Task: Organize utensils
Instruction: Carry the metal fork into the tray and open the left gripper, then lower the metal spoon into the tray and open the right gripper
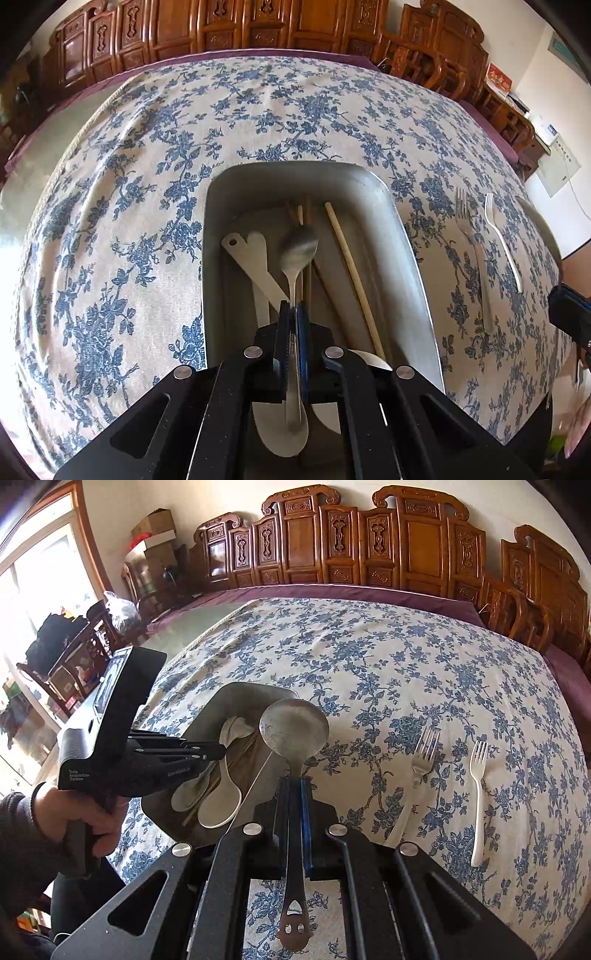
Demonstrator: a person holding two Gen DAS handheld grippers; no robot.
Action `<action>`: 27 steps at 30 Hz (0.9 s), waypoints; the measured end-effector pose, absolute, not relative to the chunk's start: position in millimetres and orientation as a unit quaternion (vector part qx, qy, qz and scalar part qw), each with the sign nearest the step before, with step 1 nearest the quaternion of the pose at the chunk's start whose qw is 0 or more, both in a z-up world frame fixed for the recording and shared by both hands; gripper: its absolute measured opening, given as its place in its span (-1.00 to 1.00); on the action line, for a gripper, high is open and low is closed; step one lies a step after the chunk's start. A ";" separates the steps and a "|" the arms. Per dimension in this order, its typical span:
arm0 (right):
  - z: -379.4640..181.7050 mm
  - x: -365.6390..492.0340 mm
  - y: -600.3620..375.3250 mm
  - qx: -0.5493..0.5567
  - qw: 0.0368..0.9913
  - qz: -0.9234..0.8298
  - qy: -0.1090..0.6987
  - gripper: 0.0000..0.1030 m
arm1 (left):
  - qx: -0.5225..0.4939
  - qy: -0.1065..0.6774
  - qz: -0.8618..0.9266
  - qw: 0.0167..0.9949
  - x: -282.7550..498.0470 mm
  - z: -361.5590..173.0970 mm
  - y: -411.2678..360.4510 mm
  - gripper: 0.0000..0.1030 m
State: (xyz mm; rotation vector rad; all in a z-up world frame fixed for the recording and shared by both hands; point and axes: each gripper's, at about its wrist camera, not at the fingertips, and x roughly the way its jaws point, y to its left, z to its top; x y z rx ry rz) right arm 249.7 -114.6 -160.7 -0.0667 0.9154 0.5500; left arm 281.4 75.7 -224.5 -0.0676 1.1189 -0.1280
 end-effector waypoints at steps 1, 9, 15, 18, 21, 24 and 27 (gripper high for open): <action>-160.8 249.9 -114.0 -0.032 0.860 0.262 0.436 -0.86 | -0.033 0.529 -0.061 0.846 280.4 -223.1 76.4 -0.92; -158.1 251.6 -99.1 -0.033 0.858 0.272 0.435 -0.86 | -0.045 0.508 -0.059 0.858 260.6 -198.6 88.4 -0.89; -153.1 255.8 -75.4 -0.030 0.855 0.286 0.432 -0.86 | -0.040 0.485 -0.056 0.872 242.1 -175.1 99.8 -0.89; -152.4 258.4 -61.1 -0.026 0.851 0.293 0.434 -0.86 | -0.039 0.476 -0.049 0.877 234.4 -166.3 110.3 -0.89; -155.1 263.0 -46.1 -0.021 0.846 0.300 0.440 -0.86 | -0.043 0.471 -0.041 0.880 228.7 -159.8 123.0 -0.89; -158.0 267.9 -32.7 -0.016 0.842 0.303 0.446 -0.86 | -0.048 0.465 -0.033 0.883 222.7 -154.1 136.0 -0.89; -163.4 274.4 -17.6 -0.012 0.838 0.305 0.452 -0.86 | -0.050 0.462 -0.026 0.885 217.8 -150.0 147.2 -0.89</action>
